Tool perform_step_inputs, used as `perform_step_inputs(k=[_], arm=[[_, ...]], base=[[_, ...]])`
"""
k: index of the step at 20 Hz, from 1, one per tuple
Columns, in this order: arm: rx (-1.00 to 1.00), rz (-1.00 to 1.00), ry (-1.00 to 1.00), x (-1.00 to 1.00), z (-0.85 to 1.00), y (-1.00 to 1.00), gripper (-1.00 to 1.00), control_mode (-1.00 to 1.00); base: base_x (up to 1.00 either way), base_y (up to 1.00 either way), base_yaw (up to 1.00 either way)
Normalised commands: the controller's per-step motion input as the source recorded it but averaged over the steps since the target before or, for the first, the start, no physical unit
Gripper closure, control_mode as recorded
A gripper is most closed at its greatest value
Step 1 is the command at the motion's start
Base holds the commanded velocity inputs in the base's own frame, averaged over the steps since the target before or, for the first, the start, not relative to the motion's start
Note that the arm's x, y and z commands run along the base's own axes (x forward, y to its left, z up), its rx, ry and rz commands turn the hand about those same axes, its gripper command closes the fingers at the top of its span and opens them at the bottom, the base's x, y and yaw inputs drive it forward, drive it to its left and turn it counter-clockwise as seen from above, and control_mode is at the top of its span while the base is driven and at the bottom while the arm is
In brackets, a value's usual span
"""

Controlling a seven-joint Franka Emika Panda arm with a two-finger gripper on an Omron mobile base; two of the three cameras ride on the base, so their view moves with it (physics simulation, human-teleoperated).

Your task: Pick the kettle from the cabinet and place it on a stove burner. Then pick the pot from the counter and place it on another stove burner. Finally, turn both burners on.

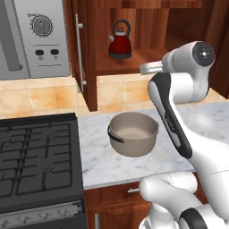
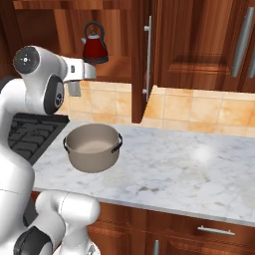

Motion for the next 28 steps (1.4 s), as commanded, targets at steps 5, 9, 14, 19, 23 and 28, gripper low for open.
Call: perform_step_inputs(k=[5, 9, 14, 19, 23, 28], arm=[[0.0, 0.0, -0.19, 0.03, 0.46, 0.0, -1.0, -1.0], [0.0, 0.0, -0.16, 0.09, 0.38, 0.0, -1.0, -1.0], [0.0, 0.0, -0.08, 0.18, 0.23, -0.01, -1.0, -1.0], [0.0, 0.0, 0.0, 0.08, 0.0, 0.0, -1.0, -1.0], [0.0, 0.0, 0.0, 0.18, 0.0, 0.0, -1.0, -1.0], [0.0, 0.0, 0.0, 0.01, 0.0, 0.0, -1.0, -1.0]], base=[[0.0, 0.0, 0.0], [0.0, 0.0, 0.0], [0.0, 0.0, 0.0], [0.0, 0.0, 0.0], [0.0, 0.0, 0.0], [0.0, 0.0, 0.0]])
